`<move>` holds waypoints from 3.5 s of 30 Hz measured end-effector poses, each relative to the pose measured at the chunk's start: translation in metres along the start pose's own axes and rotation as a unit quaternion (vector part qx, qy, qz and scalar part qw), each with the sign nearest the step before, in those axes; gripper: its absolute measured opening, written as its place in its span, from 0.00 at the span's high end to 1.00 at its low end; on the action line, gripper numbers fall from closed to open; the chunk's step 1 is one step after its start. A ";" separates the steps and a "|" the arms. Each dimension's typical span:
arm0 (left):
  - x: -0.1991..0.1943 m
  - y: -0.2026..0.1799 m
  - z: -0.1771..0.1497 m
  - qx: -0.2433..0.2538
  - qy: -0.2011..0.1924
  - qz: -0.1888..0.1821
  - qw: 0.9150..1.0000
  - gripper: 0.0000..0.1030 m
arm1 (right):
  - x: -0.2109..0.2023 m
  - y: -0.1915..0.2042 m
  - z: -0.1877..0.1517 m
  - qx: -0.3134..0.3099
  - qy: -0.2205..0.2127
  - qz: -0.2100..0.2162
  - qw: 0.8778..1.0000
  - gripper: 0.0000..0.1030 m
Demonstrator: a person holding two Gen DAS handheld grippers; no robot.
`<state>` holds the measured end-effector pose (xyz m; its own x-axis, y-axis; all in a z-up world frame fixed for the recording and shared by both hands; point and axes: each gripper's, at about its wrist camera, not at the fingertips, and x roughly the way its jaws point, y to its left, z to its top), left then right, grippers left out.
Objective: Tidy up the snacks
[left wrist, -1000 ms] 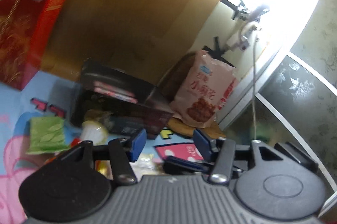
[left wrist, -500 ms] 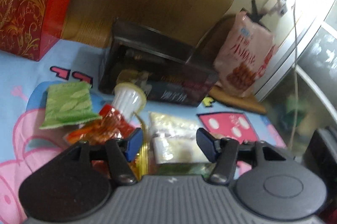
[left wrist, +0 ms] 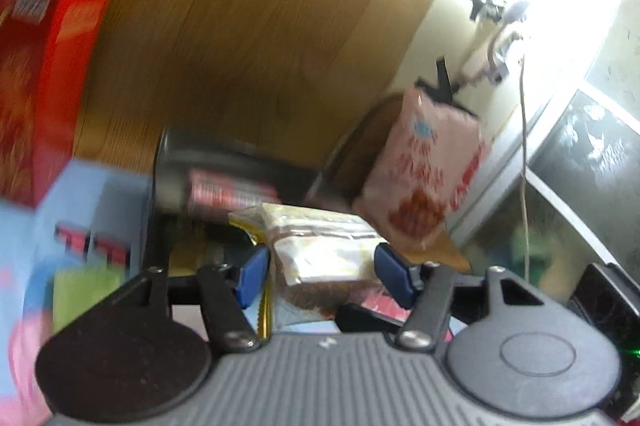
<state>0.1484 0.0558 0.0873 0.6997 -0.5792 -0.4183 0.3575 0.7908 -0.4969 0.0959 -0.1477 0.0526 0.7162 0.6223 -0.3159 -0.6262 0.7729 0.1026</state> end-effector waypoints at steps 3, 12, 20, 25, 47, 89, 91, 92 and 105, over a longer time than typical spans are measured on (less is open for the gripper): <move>0.024 0.010 0.023 -0.005 -0.008 0.014 1.000 0.43 | 0.031 -0.023 0.019 0.001 0.000 -0.008 1.000 0.56; 0.013 0.045 0.035 -0.034 -0.041 0.022 0.998 0.39 | 0.063 -0.069 0.022 0.079 -0.003 -0.034 0.996 0.47; -0.054 0.108 -0.004 -0.109 -0.029 0.086 0.990 0.39 | 0.039 -0.024 -0.012 0.070 0.044 0.076 0.994 0.47; -0.062 0.133 -0.031 -0.178 -0.016 0.085 0.980 0.35 | 0.068 0.030 -0.007 0.013 0.083 0.119 0.989 0.47; -0.069 0.072 -0.051 -0.138 -0.020 0.030 0.990 0.60 | 0.054 0.096 -0.008 -0.112 0.064 0.028 0.991 0.62; 0.005 0.018 -0.007 -0.034 -0.009 -0.009 0.999 0.44 | -0.004 -0.044 -0.012 0.084 0.025 -0.052 0.995 0.50; -0.021 0.029 -0.022 -0.049 -0.019 0.005 0.999 0.44 | -0.014 -0.035 -0.021 0.085 0.036 -0.025 0.995 0.50; -0.032 0.036 -0.030 -0.061 -0.023 0.014 0.998 0.44 | -0.018 -0.028 -0.027 0.083 0.045 -0.012 0.995 0.50; -0.071 0.090 -0.091 -0.170 0.000 0.074 0.983 0.54 | 0.046 0.058 -0.037 0.056 0.151 0.110 0.981 0.48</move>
<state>0.0746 0.1496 0.0032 0.7285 -0.4625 -0.5054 0.0240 0.7546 -0.6558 0.0811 -0.0784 0.0088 0.4340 0.7233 -0.5372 -0.7054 0.6437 0.2967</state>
